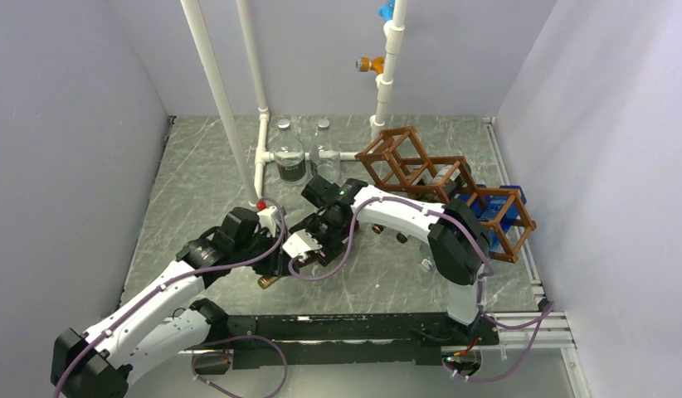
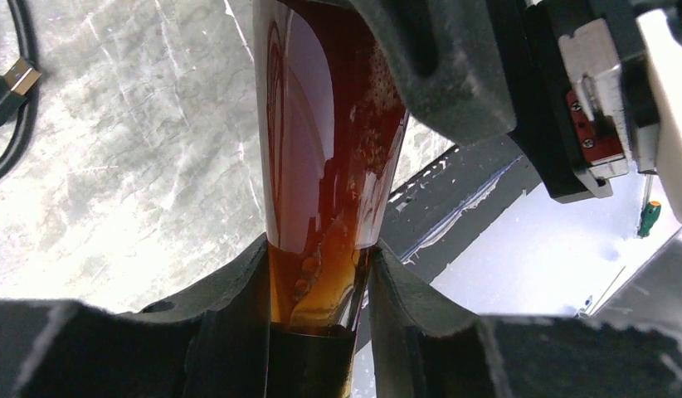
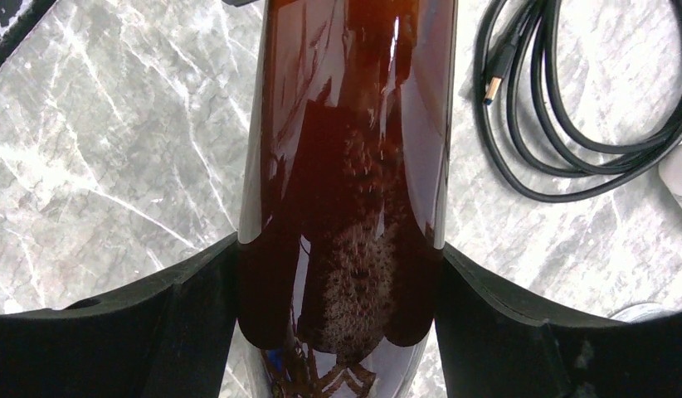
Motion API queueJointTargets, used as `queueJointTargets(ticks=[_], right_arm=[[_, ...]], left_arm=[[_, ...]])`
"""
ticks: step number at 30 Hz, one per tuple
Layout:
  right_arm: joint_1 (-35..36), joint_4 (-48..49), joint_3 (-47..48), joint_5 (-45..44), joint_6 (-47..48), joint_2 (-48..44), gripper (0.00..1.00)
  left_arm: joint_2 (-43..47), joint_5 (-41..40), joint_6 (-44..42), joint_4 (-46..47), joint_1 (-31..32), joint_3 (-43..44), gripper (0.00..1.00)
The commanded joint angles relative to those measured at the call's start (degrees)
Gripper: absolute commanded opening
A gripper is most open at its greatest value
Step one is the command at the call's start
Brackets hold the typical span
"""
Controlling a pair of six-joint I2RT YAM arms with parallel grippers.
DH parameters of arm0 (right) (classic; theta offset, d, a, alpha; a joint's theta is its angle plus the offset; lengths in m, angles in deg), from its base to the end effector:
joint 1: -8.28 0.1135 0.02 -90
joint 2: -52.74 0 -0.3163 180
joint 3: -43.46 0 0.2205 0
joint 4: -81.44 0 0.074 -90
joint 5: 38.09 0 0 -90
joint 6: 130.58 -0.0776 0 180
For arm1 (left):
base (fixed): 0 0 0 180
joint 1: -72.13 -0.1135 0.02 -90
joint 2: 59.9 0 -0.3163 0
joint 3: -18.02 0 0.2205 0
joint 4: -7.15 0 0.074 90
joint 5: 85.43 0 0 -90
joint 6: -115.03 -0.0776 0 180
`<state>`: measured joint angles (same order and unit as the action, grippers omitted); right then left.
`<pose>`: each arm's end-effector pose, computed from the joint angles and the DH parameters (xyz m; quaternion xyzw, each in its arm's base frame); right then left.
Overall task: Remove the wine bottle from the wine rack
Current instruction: Pick up the wine bottle from the wine rack.
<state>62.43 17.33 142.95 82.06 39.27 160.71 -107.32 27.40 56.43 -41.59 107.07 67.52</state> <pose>0.1897 0.3291 0.2472 -0.8940 0.3367 0.2181 0.1997 0.0862 -0.0970 0.2486 0.1012 0.9083 -0.3520 0.2023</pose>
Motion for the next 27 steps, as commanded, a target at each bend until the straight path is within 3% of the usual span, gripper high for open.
queueJointTargets(ticks=[1, 10, 27], right_arm=[[3.03, 16.06, 3.61, 4.75, -20.75, 0.17, 0.37], [2.54, 19.15, 1.18, 7.95, -24.59, -0.81, 0.36], [1.33, 20.89, -0.45, 10.89, -27.22, -1.92, 0.36]], left_arm=[[1.42, 0.9, -3.28, 13.57, 2.5, 6.51, 0.42], [2.79, -1.12, -2.51, 12.36, 2.5, 7.11, 0.64], [5.37, -1.47, -1.34, 13.43, 2.09, 6.33, 0.8]])
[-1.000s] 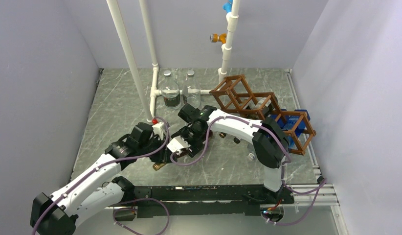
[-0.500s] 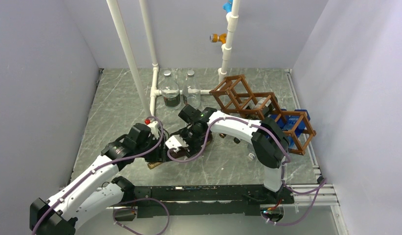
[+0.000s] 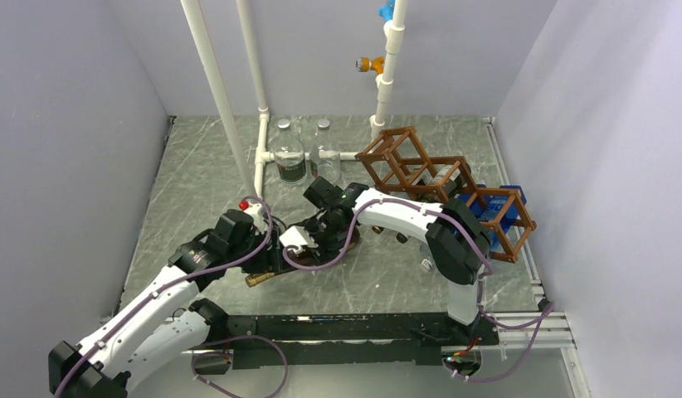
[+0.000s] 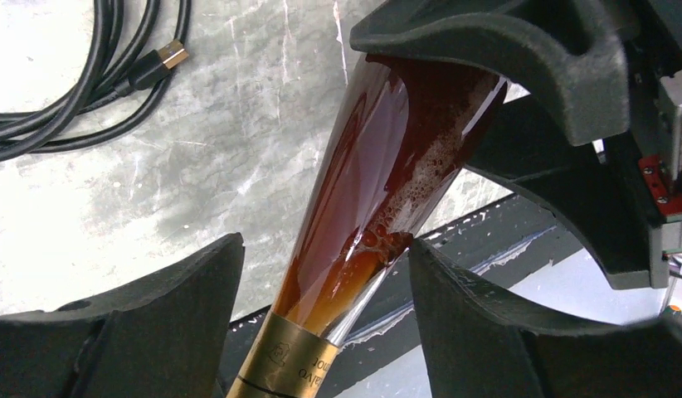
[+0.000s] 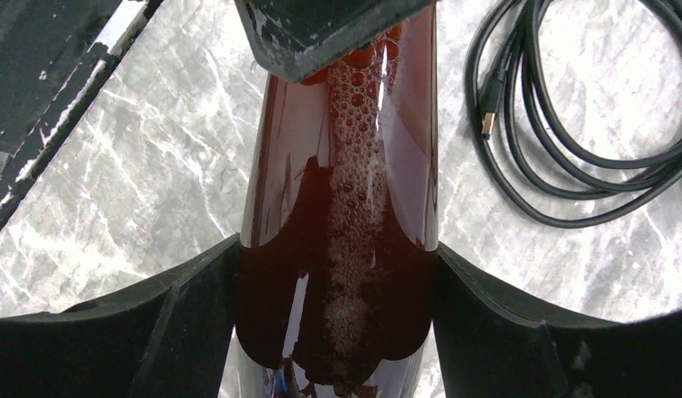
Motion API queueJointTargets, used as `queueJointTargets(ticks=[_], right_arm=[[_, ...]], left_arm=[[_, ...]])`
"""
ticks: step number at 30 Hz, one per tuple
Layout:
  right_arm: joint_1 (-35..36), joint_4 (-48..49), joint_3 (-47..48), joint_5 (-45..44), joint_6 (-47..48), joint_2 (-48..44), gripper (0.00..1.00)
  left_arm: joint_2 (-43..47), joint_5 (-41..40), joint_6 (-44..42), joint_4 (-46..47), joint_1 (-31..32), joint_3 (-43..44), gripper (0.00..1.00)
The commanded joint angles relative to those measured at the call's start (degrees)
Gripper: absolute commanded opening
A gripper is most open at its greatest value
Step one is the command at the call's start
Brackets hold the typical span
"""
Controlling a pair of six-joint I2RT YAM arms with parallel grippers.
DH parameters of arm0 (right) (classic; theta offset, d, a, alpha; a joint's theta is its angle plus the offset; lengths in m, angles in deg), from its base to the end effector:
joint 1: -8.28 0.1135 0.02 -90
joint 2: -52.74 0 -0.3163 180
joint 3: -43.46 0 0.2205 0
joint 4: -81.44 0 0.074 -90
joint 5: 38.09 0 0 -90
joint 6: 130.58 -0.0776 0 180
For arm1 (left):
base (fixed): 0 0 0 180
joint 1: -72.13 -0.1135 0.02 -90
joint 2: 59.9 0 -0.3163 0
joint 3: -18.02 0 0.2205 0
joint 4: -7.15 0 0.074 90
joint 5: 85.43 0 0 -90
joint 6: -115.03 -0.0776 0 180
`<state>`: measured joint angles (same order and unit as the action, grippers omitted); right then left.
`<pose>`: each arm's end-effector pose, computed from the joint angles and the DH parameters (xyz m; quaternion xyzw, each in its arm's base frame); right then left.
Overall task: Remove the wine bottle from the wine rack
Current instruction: Pick up the wine bottle from the wine rack.
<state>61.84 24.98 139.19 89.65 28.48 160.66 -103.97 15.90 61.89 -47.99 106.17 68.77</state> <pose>0.1888 0.3356 0.2418 -0.8445 0.3939 0.2913 0.2165 0.0837 -0.0749 0.2468 0.0121 0.9310 -0.2799 0.2339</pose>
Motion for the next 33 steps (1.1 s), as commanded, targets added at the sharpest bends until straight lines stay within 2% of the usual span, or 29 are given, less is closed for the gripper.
queueJointTargets(ticks=[1, 6, 18, 24, 33], right_arm=[[1.84, 13.24, 3.37, 3.52, -16.53, -1.92, 0.35], [1.56, 13.24, 3.21, 4.21, -16.98, -2.27, 0.35], [0.84, 15.18, 0.95, 4.79, -17.66, -2.43, 0.35], [0.44, 16.21, -0.11, 5.48, -18.44, -2.79, 0.35], [-0.91, 17.91, -1.79, 7.91, -19.9, -3.74, 0.34]], left_arm=[[2.32, 9.61, -6.58, 19.98, 2.92, 5.04, 0.82], [5.01, 6.23, -4.79, 20.2, 2.46, 4.86, 0.92], [8.26, 1.93, -3.27, 19.27, 0.95, 4.08, 0.94], [11.21, 0.26, -2.27, 21.15, 0.85, 4.48, 0.99], [13.83, -3.11, -1.79, 22.7, 0.85, 3.94, 1.0]])
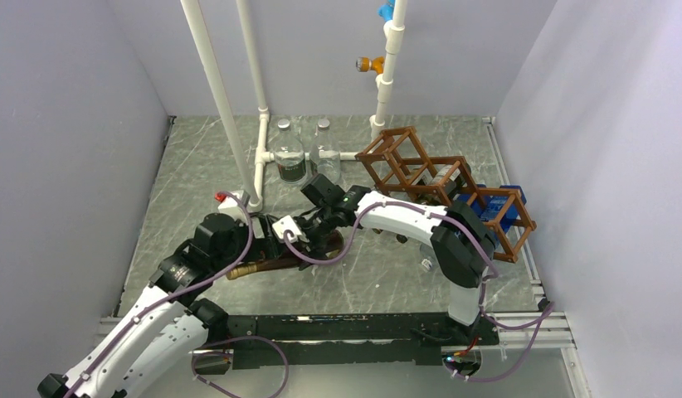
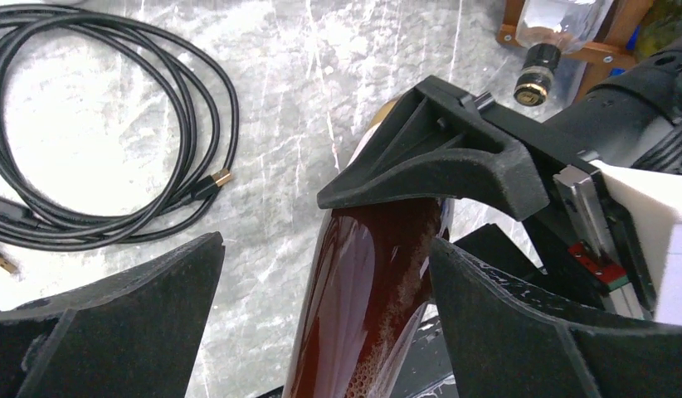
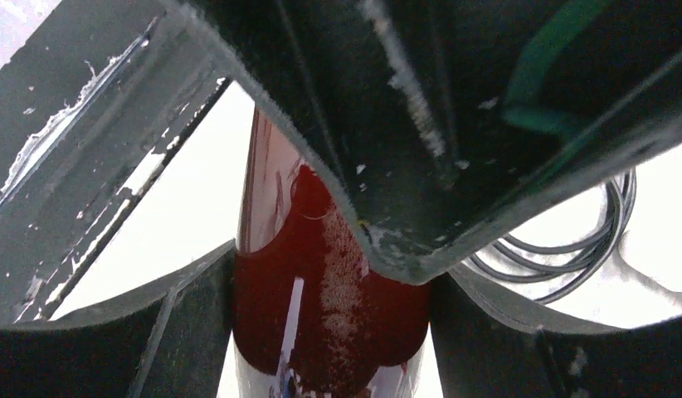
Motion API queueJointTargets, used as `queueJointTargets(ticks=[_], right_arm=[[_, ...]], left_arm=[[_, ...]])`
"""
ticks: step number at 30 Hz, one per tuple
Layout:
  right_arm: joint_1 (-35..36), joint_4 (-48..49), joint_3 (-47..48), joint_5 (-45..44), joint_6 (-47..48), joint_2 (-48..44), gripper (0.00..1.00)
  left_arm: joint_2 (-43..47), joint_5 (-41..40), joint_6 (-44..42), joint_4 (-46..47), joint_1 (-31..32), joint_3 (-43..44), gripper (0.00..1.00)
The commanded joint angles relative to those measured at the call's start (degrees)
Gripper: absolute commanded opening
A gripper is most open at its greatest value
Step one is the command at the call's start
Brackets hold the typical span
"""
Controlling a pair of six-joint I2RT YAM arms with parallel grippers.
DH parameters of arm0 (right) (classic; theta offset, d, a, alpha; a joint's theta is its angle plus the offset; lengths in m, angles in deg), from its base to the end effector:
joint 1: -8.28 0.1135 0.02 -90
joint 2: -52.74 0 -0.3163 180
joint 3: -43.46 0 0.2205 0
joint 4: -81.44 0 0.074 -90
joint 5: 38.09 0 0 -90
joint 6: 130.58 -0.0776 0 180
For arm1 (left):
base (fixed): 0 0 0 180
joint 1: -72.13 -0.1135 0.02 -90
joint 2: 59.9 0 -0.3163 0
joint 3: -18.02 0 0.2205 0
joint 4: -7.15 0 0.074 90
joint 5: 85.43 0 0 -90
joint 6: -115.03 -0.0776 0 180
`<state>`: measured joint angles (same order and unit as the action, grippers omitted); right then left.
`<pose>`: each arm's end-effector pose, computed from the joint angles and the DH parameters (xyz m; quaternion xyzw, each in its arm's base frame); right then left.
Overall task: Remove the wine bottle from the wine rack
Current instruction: Pick up the wine bottle from the wine rack.
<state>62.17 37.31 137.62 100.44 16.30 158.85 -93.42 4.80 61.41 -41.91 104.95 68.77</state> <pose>0.1849 0.3521 0.2677 -0.7857 0.3967 0.3860 0.2761 0.0803 -0.0521 0.2735 -0.0262 0.8735 -0.2775 0.3991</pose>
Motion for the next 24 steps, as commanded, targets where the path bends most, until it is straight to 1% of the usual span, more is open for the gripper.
queueJointTargets(ticks=[1, 12, 18, 21, 24], right_arm=[[-1.24, 5.84, -0.49, -2.84, -7.75, -1.93, 0.34], [-1.41, 7.13, -2.67, -1.77, -7.36, -2.27, 0.34], [-2.06, 7.16, -3.3, -1.24, -7.06, -3.16, 0.34], [-2.67, 7.24, -3.39, -1.07, -7.14, -3.65, 0.34], [-3.23, 7.18, -3.48, -0.93, -7.14, -3.95, 0.34]], left_arm=[[3.41, 7.83, -1.09, 17.0, 2.07, 3.89, 1.0], [2.54, 6.05, 0.01, 17.32, 2.07, 6.13, 0.99], [4.4, -0.02, 0.05, 14.36, 2.07, 6.97, 1.0], [5.13, -5.48, -0.28, 11.43, 2.07, 8.22, 0.99], [5.0, -8.43, -1.03, 8.47, 2.07, 9.73, 1.0]])
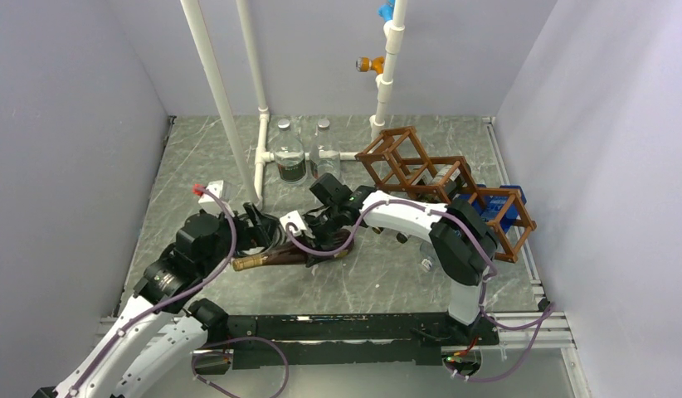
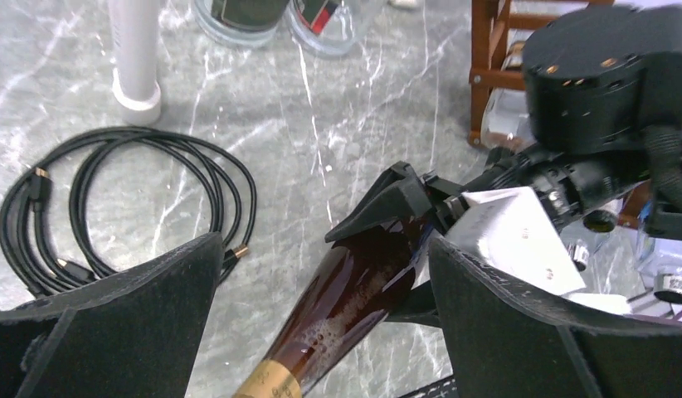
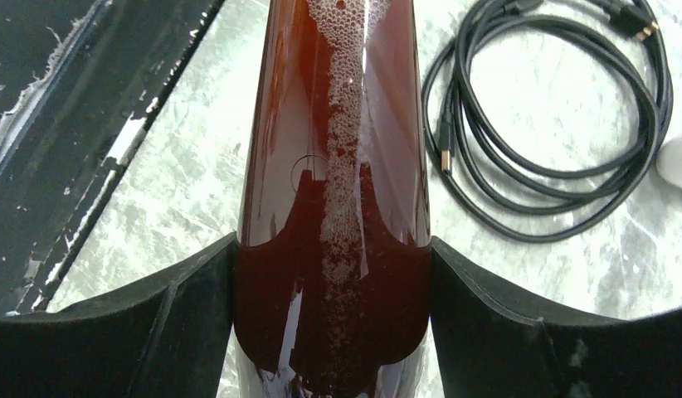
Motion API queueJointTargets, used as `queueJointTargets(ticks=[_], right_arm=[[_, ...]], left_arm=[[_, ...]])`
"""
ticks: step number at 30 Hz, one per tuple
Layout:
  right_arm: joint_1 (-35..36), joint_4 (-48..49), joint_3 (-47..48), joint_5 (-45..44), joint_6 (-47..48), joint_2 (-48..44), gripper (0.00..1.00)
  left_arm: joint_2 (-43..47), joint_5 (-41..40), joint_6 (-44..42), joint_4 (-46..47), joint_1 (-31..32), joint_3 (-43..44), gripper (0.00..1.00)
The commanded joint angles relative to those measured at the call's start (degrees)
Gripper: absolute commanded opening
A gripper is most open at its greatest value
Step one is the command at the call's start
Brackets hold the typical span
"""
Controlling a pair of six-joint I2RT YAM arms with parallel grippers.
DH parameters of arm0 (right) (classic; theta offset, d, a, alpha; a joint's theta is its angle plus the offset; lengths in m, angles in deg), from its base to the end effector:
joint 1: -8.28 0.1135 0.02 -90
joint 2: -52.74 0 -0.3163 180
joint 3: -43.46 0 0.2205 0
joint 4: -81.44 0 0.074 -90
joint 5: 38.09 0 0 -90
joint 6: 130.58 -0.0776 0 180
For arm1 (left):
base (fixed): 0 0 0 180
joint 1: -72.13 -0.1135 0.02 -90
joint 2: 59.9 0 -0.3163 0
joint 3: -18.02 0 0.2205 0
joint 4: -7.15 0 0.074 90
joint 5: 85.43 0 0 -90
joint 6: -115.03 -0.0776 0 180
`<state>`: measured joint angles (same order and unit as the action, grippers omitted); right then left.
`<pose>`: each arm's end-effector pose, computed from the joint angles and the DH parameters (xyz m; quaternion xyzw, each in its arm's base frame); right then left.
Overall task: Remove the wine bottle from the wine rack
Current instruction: Pick up the wine bottle from the wine rack.
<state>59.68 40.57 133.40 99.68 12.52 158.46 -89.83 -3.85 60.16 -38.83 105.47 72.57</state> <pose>0.1967 0.3385 0.2526 -0.7637 0.4444 0.3839 0.2681 0.0787 -0.0382 0.3083 -0.0543 0.8229 -0.2662 0.4990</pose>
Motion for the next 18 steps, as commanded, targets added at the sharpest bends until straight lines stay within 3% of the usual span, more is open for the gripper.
queueJointTargets(ticks=[1, 12, 18], right_arm=[[-0.95, 3.9, 0.8, -0.09, -3.36, -3.68, 0.34], [-2.07, 5.74, 0.66, -3.0, -5.46, -3.29, 0.34], [-2.4, 6.95, 0.47, -6.16, -6.92, -2.22, 0.34]], left_arm=[[1.12, -0.45, -0.11, 4.31, 1.55, 6.48, 1.0], [3.81, -4.43, -0.27, -1.44, 1.55, 6.84, 0.99], [7.67, -9.33, 6.43, -4.06, 1.55, 2.89, 1.0]])
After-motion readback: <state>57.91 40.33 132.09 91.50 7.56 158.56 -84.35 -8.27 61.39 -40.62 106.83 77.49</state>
